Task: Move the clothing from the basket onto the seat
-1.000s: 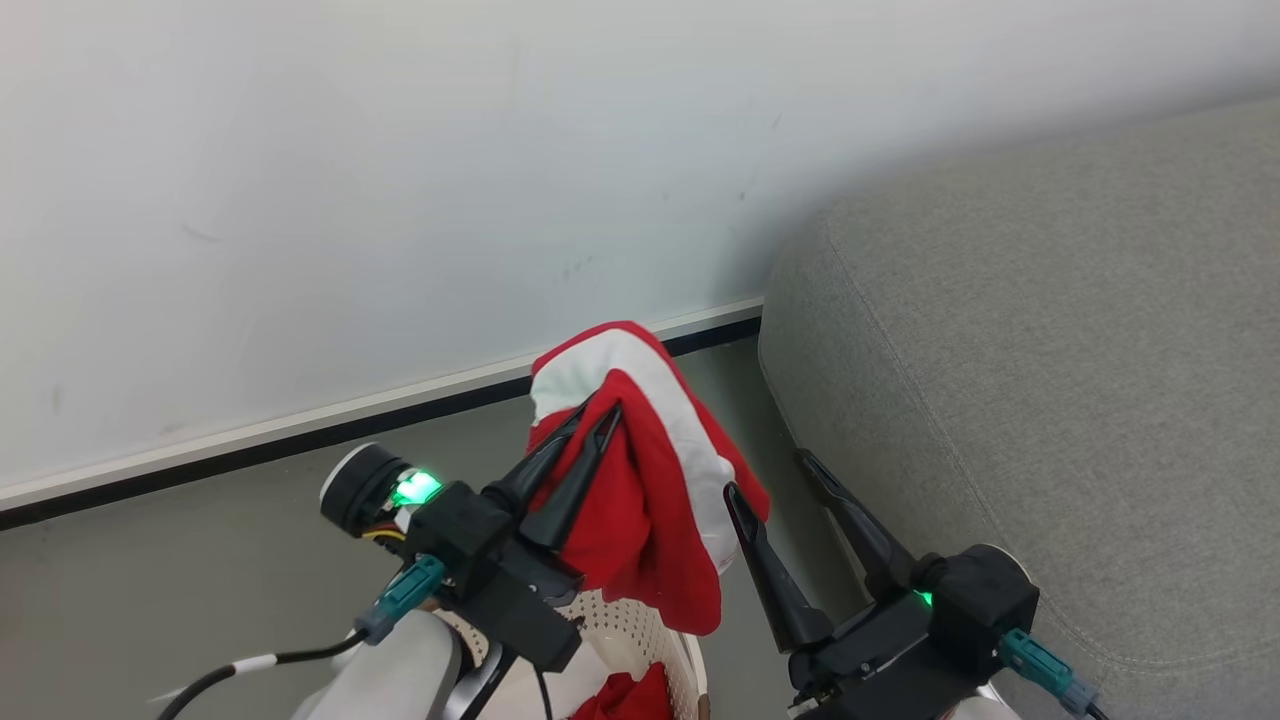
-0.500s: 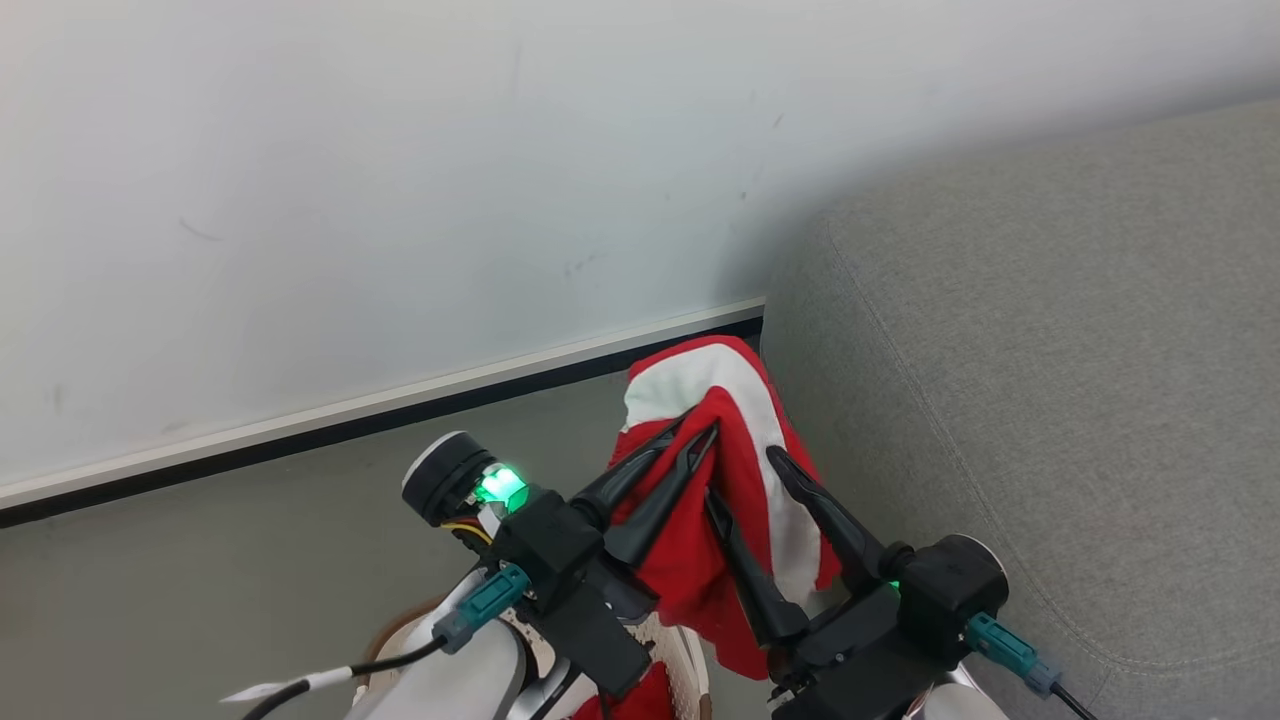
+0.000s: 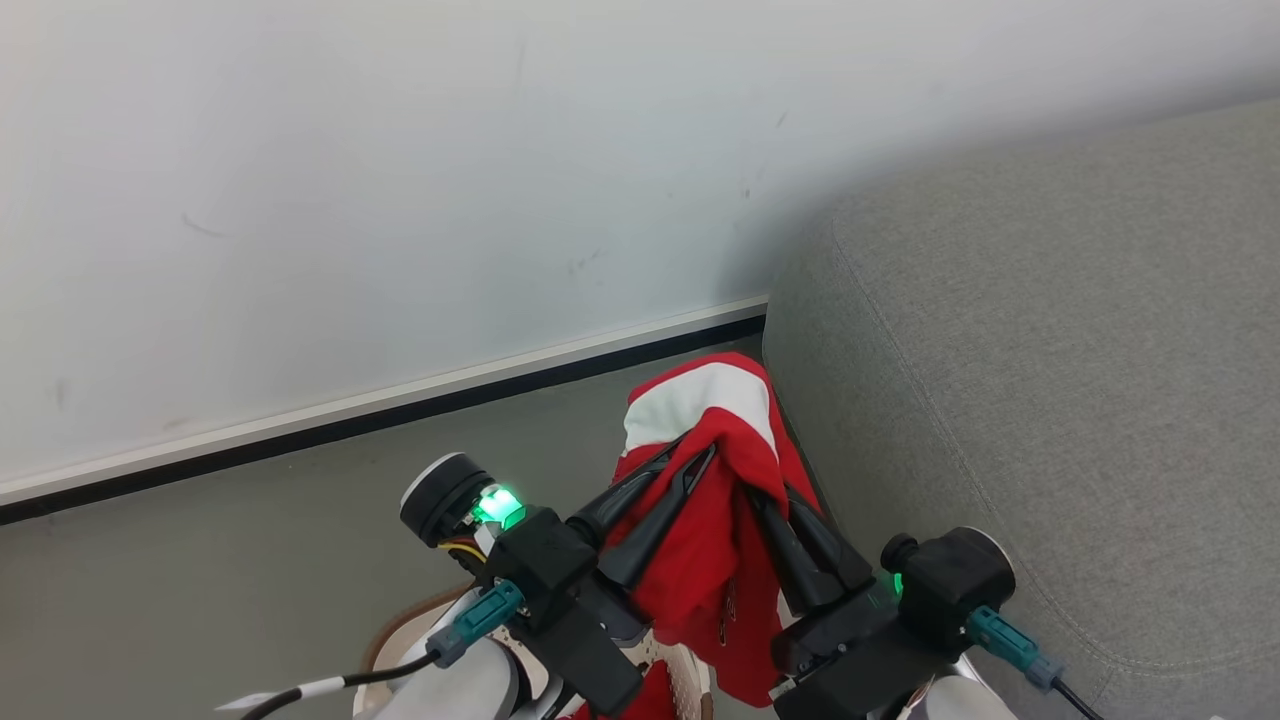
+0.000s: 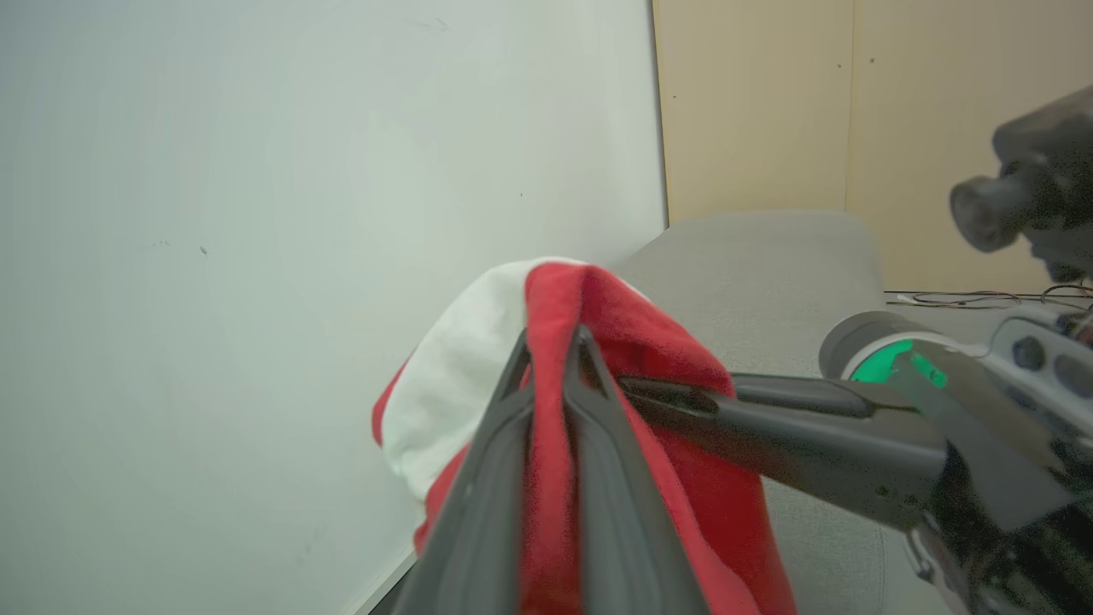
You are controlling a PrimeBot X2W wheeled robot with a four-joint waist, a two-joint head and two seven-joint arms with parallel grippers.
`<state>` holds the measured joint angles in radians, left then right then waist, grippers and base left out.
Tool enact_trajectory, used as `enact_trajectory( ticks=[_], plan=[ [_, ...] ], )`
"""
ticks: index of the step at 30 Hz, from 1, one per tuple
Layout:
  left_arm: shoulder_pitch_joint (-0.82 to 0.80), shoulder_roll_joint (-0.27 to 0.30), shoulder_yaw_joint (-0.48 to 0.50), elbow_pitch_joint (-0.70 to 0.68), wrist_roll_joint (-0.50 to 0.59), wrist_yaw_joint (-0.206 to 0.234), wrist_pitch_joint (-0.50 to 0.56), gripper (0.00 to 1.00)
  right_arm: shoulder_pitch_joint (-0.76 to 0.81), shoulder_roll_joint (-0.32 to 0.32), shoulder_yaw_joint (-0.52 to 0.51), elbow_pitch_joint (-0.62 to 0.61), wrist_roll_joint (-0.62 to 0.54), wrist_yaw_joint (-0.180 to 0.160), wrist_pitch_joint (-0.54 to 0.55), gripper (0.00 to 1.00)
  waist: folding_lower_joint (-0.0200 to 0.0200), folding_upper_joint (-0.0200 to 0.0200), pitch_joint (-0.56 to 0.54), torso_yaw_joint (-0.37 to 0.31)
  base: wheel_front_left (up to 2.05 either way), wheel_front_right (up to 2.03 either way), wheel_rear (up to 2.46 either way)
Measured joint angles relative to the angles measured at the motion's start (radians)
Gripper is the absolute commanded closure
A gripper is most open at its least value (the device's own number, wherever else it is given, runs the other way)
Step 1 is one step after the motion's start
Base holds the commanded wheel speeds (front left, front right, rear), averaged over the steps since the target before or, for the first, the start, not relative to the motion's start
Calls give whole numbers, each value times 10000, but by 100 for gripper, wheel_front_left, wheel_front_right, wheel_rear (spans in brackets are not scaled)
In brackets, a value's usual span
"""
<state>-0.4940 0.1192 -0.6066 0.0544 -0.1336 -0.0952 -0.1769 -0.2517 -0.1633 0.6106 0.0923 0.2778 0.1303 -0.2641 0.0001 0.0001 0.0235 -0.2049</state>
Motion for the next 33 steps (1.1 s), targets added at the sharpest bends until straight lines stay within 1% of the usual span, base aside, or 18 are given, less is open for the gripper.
enact_trajectory(
  ticks=[1,2,3,11,19,26,33],
  plan=[
    [23,31,2,8,-13,0,4,88,7,31,-48,-75,0,0,0,100,0,0,1,1,0,0,0],
    [25,38,0,8,-44,0,13,66,7,52,-90,-123,2,0,0,100,0,0,2,3,0,0,0],
    [26,42,-2,4,-69,0,13,0,13,61,-119,-148,2,0,0,100,0,0,2,9,0,0,0],
    [88,251,-21,-13,-188,-12,90,0,160,130,-560,-236,-69,0,0,100,0,0,-4,105,0,0,0],
    [120,334,-107,-98,-201,8,132,0,237,234,-1081,-347,-336,0,0,100,0,0,74,126,0,0,0],
    [36,512,-123,-232,-199,59,226,0,271,326,-1649,-556,-619,0,0,100,0,-1,316,-241,0,0,0],
    [-207,598,-276,-263,-151,40,334,0,244,408,-2069,-853,-777,0,0,100,0,0,615,-905,0,0,0]
  ],
)
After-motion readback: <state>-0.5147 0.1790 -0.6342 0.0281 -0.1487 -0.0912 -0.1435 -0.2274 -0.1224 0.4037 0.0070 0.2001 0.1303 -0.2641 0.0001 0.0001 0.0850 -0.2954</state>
